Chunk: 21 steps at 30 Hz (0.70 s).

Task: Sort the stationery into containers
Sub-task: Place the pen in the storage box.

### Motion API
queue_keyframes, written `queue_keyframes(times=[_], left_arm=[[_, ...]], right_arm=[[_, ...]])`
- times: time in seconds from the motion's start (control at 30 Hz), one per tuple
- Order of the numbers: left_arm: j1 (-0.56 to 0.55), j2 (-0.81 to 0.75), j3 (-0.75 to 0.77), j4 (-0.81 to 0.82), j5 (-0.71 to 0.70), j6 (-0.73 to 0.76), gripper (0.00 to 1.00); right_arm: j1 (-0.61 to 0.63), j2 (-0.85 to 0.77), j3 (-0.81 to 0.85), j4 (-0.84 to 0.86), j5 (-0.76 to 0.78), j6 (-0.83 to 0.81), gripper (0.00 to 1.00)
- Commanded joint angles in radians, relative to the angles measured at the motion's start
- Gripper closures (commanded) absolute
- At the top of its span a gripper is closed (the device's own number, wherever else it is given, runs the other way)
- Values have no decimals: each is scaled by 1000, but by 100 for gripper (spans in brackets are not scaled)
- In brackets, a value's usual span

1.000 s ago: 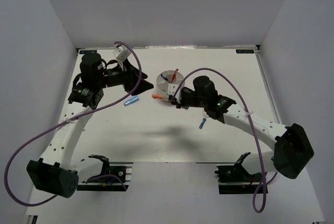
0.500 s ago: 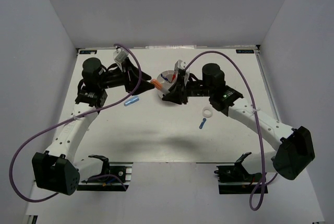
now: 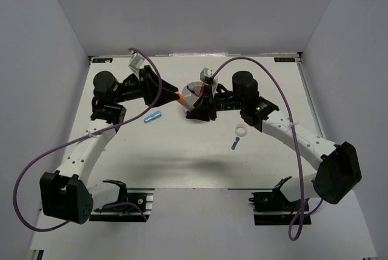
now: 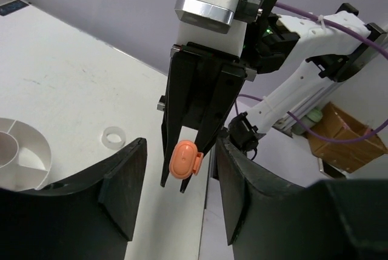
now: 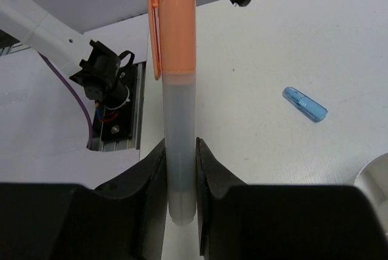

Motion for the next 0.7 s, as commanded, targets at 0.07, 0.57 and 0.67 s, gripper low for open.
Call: queue_keyframes(times=[0.07, 0.57, 0.67], left_arm=[[3, 26, -12, 101, 41, -101, 44], [3, 55, 3, 47, 35, -90, 88], [3, 59, 15, 32, 18, -89, 96]], right_arm=[[-8, 10, 59, 47, -29, 37, 100], [-5, 29, 85, 33, -35, 47, 100], [-6, 40, 98, 24, -24, 49, 100]])
